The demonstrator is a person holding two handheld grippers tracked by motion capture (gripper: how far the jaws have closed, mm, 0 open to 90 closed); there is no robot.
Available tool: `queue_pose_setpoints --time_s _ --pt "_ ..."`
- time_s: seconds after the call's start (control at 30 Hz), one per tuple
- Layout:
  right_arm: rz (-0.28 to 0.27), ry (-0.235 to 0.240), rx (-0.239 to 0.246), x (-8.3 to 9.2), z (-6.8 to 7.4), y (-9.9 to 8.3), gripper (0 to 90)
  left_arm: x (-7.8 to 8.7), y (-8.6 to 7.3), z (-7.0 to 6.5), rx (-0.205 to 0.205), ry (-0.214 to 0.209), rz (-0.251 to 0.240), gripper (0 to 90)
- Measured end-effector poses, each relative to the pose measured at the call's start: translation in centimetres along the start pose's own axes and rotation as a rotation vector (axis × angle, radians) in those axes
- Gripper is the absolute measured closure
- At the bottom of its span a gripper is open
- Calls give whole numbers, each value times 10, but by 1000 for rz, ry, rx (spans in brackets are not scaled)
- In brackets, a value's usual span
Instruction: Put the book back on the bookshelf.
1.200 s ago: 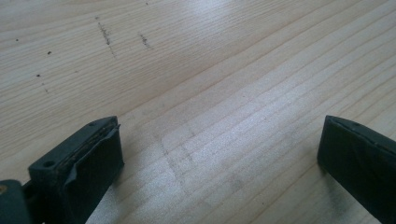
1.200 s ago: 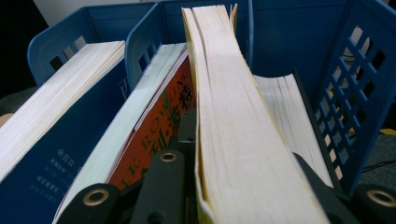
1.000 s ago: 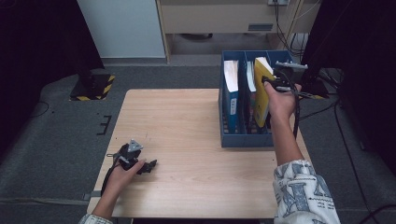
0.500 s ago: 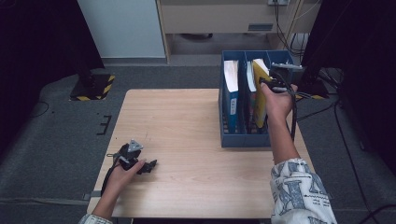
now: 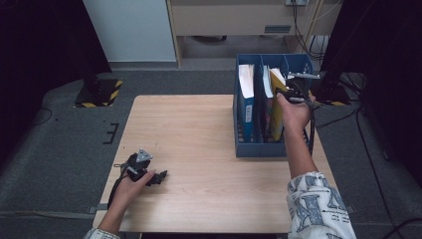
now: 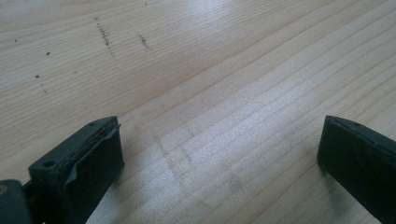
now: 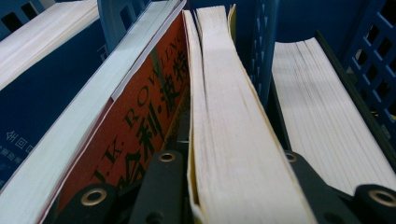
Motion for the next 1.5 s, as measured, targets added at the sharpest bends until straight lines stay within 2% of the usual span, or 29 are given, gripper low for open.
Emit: queue_pose_setpoints --time_s 0.57,1.07,1.23,1.5 --pt "14 13 0 -1 3 -10 742 0 0 0 -1 -1 0 0" --pt "15 -11 -4 -3 1 -9 747 -1 0 0 -1 -2 -1 0" --pt "11 -9 4 -6 5 -6 745 -1 0 0 -1 -2 -1 0" --pt "31 -3 12 -10 9 -11 742 0 0 -1 -1 -2 -1 0"
Point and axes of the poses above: each handheld gripper's, and its own axes: x roughly backward along the jaws, y roughly out of its top, z roughly to its left, the point moved 9 cm from there along -x, roughly forward along the jaws, and after that the axes turned 15 degrees about x, right-handed, at the moved point
